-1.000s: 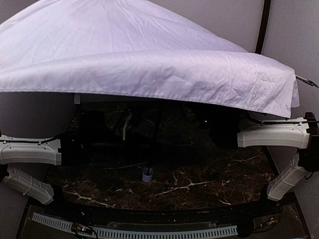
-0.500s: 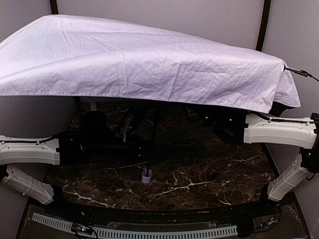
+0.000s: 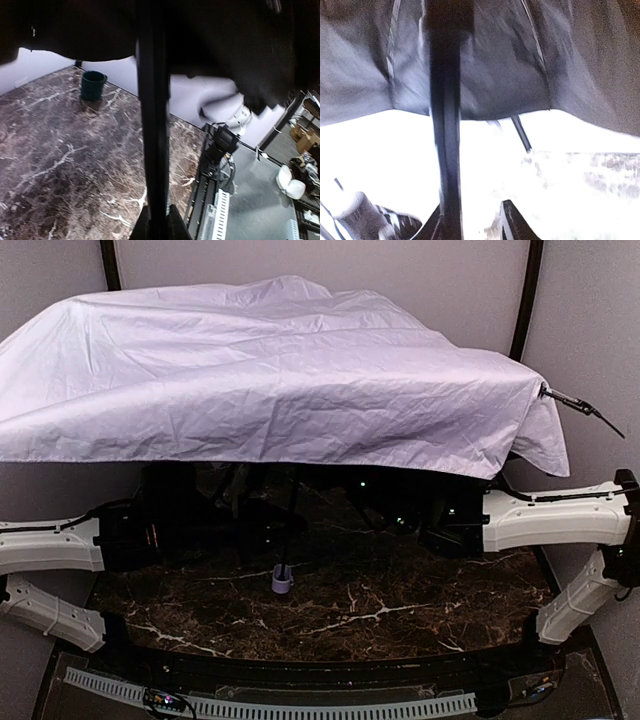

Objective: Put away the umbrella

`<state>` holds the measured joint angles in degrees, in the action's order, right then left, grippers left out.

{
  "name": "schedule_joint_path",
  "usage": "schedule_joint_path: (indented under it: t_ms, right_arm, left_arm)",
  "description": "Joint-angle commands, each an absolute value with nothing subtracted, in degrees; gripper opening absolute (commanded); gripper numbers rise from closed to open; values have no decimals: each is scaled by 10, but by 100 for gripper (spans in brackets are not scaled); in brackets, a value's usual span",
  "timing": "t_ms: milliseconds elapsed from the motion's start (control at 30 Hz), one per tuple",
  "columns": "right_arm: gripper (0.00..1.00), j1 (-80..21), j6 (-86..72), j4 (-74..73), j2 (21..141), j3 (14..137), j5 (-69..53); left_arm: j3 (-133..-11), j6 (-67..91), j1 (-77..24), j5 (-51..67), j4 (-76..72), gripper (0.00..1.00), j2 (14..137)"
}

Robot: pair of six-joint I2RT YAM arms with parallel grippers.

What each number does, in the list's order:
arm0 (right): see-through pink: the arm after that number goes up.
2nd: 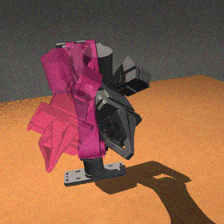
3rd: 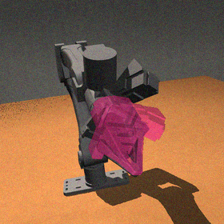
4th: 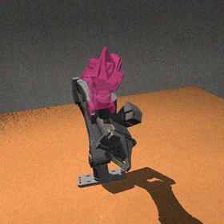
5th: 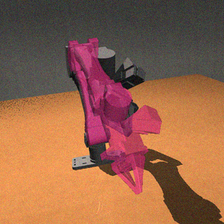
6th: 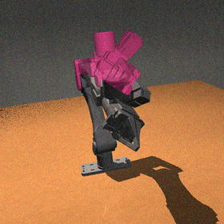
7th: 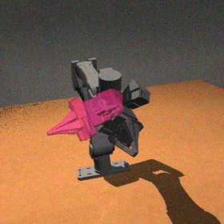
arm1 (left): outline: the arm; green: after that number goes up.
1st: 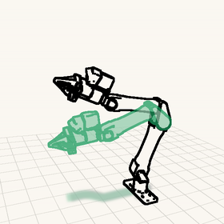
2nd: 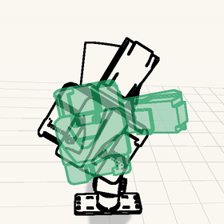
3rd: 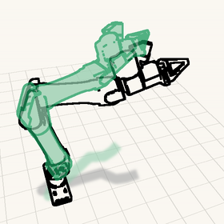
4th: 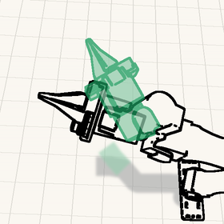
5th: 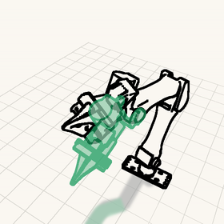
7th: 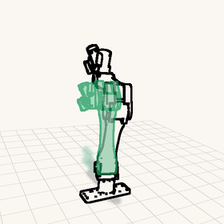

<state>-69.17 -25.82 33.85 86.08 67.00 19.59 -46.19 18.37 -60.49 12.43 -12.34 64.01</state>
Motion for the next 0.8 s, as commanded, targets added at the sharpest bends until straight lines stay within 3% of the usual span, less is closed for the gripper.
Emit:
schedule_joint_path:
  t_ms: [0,133,267,333,433,533,567,633,700,767]
  right_arm:
    - [34,-701,-253,286,852,655,238]
    - [33,-705,-226,277,839,688,270]
    - [40,-705,-205,268,855,724,295]
    - [31,-704,-202,261,870,741,313]
    - [7,-703,-207,271,885,753,306]
    - [0,-696,-215,293,882,754,262]
    - [0,-691,-223,298,877,753,245]
    - [0,-685,-231,321,864,746,206]
    - [0,-682,-230,351,854,738,159]
    - [0,-678,-241,377,852,738,102]
  left_arm:
    - [-481,154,-604,93,-205,0,607]
    - [-470,167,-605,90,-192,0,611]
    - [-470,174,-606,62,-169,0,625]
    - [-477,175,-610,55,-160,0,634]
    - [-490,167,-616,41,-138,0,644]
    - [-494,158,-617,50,-131,0,647]
    - [-494,155,-616,57,-132,3,643]
    - [-481,153,-617,74,-147,27,627]
    - [-452,155,-616,65,-190,42,605]
    - [-425,165,-615,37,-220,48,589]
